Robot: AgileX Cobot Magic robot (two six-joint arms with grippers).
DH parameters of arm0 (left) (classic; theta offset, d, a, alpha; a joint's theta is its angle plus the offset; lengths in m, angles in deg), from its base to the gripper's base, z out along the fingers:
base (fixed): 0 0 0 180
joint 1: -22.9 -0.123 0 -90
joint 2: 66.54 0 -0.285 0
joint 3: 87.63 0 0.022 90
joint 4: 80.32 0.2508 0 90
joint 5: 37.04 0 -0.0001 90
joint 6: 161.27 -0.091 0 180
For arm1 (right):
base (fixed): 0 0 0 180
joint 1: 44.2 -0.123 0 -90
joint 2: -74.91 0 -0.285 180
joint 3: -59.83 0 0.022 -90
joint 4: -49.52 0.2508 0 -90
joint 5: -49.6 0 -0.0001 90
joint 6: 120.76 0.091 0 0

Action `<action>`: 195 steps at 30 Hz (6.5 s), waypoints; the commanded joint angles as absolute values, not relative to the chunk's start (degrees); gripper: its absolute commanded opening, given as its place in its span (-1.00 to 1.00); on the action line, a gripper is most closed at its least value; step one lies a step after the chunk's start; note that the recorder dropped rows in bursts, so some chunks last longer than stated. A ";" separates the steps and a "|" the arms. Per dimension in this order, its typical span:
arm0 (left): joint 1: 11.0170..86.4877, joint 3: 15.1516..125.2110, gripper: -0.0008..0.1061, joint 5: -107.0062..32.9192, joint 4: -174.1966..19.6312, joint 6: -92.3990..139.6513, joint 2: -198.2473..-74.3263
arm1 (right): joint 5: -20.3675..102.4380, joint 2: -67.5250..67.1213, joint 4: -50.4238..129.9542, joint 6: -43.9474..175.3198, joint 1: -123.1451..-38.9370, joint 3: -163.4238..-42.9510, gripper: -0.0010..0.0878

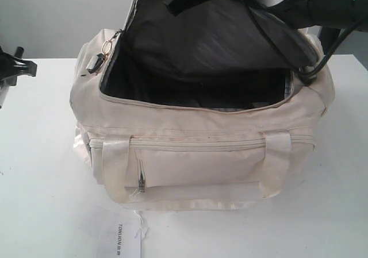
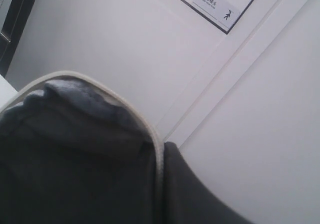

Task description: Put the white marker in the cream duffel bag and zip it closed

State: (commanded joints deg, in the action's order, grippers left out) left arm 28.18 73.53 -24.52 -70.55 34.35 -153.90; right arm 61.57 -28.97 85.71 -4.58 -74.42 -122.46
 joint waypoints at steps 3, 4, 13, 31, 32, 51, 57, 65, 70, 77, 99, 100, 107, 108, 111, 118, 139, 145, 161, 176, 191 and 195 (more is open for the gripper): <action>28.18 67.69 -0.99 -33.41 -70.55 34.35 -147.60 | 61.57 -28.97 85.71 -4.58 -74.42 -122.46 -0.98; 28.18 65.77 -0.99 -36.73 -70.55 34.35 -145.97 | 61.57 -28.97 85.71 -4.58 -74.42 -122.46 -0.98; 28.18 50.29 -0.99 -66.14 -70.43 38.91 -137.38 | 61.43 -28.97 85.71 -4.58 -74.42 -122.46 -0.98; 29.77 45.68 -0.99 -94.34 -48.92 56.43 -136.63 | 61.53 -28.97 85.71 -4.58 -74.42 -122.46 -0.98; 30.60 45.80 -0.99 -94.34 -48.92 56.43 -136.77 | 61.53 -28.97 85.71 -4.58 -74.42 -122.46 -0.98; 49.30 52.93 -0.99 -99.55 -57.77 49.80 -149.47 | 61.53 -28.97 85.71 -4.58 -74.42 -122.46 -0.98; 51.72 56.41 -0.99 -99.55 -58.02 49.76 -153.90 | 61.41 -28.97 85.71 -4.58 -74.42 -122.46 -0.98; 51.72 59.91 -0.99 -99.09 -58.02 50.24 -159.99 | 61.53 -28.97 85.71 -4.58 -74.42 -122.35 -0.98; 51.72 62.26 -0.88 -97.31 -58.02 51.13 -163.32 | 61.55 -28.97 85.71 -4.58 -74.42 -122.35 -0.98; 51.72 62.58 -0.10 -96.07 -57.91 51.45 -164.58 | 61.45 -28.97 85.71 -4.58 -74.42 -122.35 -0.98; 51.72 62.58 -0.38 -76.87 -52.44 51.96 -155.66 | 61.42 -28.97 85.71 -4.58 -74.42 -122.35 -0.98; 51.72 62.58 -0.47 -74.54 -52.44 51.96 -154.81 | 61.42 -28.97 85.71 -4.58 -74.42 -122.35 -0.98; 51.72 62.58 -0.99 -61.50 -51.24 52.22 -149.00 | 61.42 -28.97 85.71 -4.58 -74.42 -122.35 -0.98; 51.72 62.58 -0.99 -59.92 -51.24 52.65 -148.32 | 61.42 -28.97 85.71 -4.58 -74.42 -122.35 -0.98; 51.72 62.58 -0.99 -54.84 -51.24 53.69 -146.18 | 61.55 -28.97 85.71 -4.58 -74.42 -122.35 -0.98; 51.72 62.58 -0.99 -28.84 -51.24 53.73 -138.93 | 61.48 -28.97 85.71 -4.58 -74.42 -122.35 -0.98; 51.62 62.58 -0.99 -10.93 -76.96 23.24 -139.02 | 61.54 -28.97 85.71 -4.58 -74.42 -122.35 -0.98; 51.50 62.58 -0.99 -28.99 -77.14 25.40 -139.02 | 61.54 -28.97 85.71 -4.58 -74.42 -122.35 -0.98; 38.90 85.49 0.06 -11.45 -79.62 30.53 -155.90 | 61.44 -28.97 85.71 -4.58 -74.42 -122.35 -0.98; 38.90 106.11 0.14 -2.83 -87.05 27.78 -173.69 | 61.44 -28.97 85.71 -3.73 -74.42 -122.35 -0.98; 34.41 109.53 0.14 -4.72 -99.79 20.77 -178.98 | 61.54 -28.97 85.71 -3.58 -74.42 -122.35 -0.98; 34.41 109.53 0.14 -5.90 -99.79 20.62 -179.24 | 61.54 -28.97 85.71 -3.58 -74.42 -122.35 -0.98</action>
